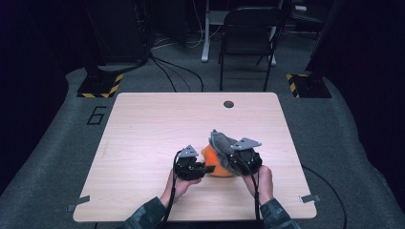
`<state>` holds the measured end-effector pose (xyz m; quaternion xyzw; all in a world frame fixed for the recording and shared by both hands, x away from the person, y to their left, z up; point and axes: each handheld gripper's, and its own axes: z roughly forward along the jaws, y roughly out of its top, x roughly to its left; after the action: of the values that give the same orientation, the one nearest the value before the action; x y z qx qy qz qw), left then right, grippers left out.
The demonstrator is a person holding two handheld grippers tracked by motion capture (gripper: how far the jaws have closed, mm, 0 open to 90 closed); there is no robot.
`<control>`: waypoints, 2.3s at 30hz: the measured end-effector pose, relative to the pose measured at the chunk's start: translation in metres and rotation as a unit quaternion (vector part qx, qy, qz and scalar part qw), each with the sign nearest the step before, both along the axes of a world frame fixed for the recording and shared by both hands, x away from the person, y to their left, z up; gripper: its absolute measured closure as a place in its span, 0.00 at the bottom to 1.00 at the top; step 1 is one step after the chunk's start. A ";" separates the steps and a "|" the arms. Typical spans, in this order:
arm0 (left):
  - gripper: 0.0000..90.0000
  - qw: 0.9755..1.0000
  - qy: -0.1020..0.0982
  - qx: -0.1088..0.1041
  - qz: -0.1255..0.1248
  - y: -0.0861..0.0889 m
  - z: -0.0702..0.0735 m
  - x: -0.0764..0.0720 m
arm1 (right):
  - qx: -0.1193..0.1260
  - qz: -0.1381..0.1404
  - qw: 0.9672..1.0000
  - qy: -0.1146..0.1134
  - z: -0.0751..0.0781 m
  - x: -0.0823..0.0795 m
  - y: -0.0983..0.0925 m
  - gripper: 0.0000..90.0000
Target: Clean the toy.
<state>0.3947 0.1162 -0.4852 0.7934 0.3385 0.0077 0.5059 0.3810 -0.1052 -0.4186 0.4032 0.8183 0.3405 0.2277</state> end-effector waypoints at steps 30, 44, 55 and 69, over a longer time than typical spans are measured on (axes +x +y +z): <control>0.84 1.000 -0.004 -0.003 0.003 -0.001 0.000 0.000 | 0.018 -0.032 0.999 0.020 0.010 0.002 -0.025 0.84; 0.57 0.999 -0.039 0.013 -0.031 0.005 0.001 0.007 | -0.010 -0.036 0.999 0.035 -0.023 0.017 -0.019 0.86; 0.27 0.986 -0.141 0.060 -0.065 0.017 0.015 0.006 | 0.003 -0.032 0.998 0.044 -0.023 0.022 -0.024 0.86; 0.26 0.949 -0.256 0.146 -0.113 0.000 -0.012 0.014 | 0.005 -0.035 0.998 0.045 -0.024 0.026 -0.024 0.86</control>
<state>0.4084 0.1166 -0.4969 0.8630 0.1005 0.2029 0.4517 0.4070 -0.1287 -0.4428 0.4479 0.8114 0.3177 0.2001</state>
